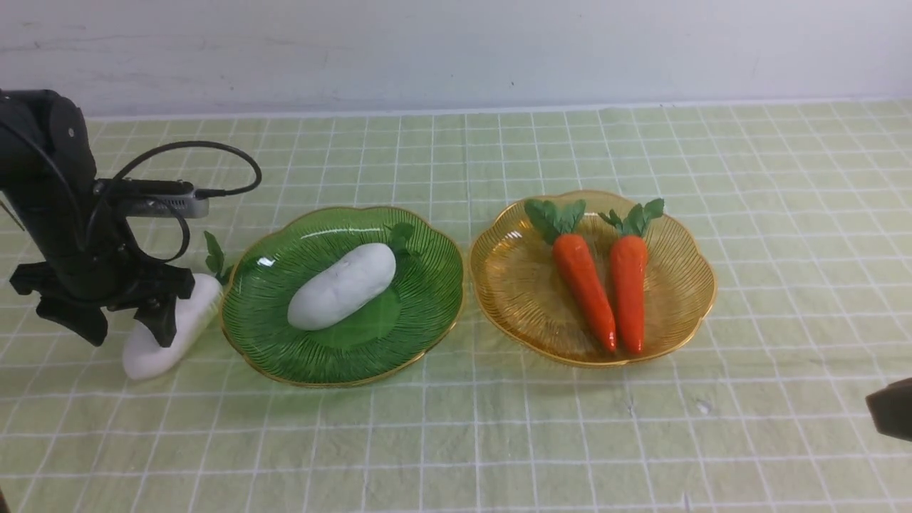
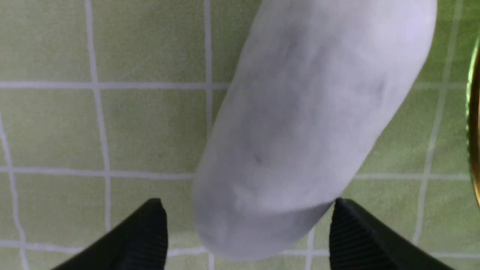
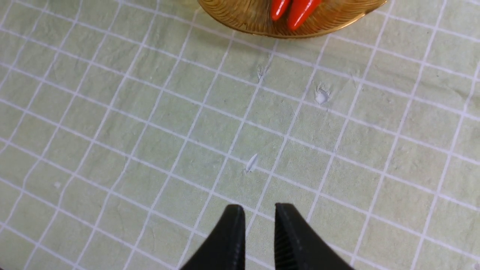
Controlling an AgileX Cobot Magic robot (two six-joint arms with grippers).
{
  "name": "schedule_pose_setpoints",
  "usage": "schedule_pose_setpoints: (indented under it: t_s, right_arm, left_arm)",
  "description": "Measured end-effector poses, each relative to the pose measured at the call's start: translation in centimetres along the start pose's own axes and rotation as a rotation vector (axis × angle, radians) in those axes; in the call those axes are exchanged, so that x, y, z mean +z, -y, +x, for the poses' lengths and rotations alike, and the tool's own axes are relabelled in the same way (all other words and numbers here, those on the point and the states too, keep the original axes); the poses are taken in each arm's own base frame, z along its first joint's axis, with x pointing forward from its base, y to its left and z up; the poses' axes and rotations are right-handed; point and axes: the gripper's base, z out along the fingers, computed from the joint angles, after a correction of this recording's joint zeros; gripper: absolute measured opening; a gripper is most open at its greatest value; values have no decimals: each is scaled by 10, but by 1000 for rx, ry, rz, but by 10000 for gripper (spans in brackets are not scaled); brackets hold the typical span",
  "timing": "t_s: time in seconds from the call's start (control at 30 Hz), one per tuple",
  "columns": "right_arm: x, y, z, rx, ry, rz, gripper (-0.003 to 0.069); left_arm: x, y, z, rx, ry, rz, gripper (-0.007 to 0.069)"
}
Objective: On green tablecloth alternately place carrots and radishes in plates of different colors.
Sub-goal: 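Pick up the white radish and place it in the left plate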
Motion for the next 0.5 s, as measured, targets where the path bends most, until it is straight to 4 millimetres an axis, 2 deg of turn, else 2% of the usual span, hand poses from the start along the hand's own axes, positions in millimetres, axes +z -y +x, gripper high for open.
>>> schedule_pose_setpoints:
  t_s: [0.17,0.23,0.33,0.43,0.5]
  right_arm:
    - [0,0,0,0,2,1,107]
    - [0,0,0,0,2,1,107]
    - [0,0,0,0,2,1,107]
    - [0,0,0,0,2,1,107]
    - [0,0,0,0,2,1,107]
  left_arm:
    - [16,1,-3,-2,-18,8,488]
    - [18,0,-3,2,-24,3,443]
    - [16,-2,-3,19,-29,-27,442]
    - [-2,-11,-3,15,-26,-109,443]
    - [-27,-17,-5,-22,5,-169,443]
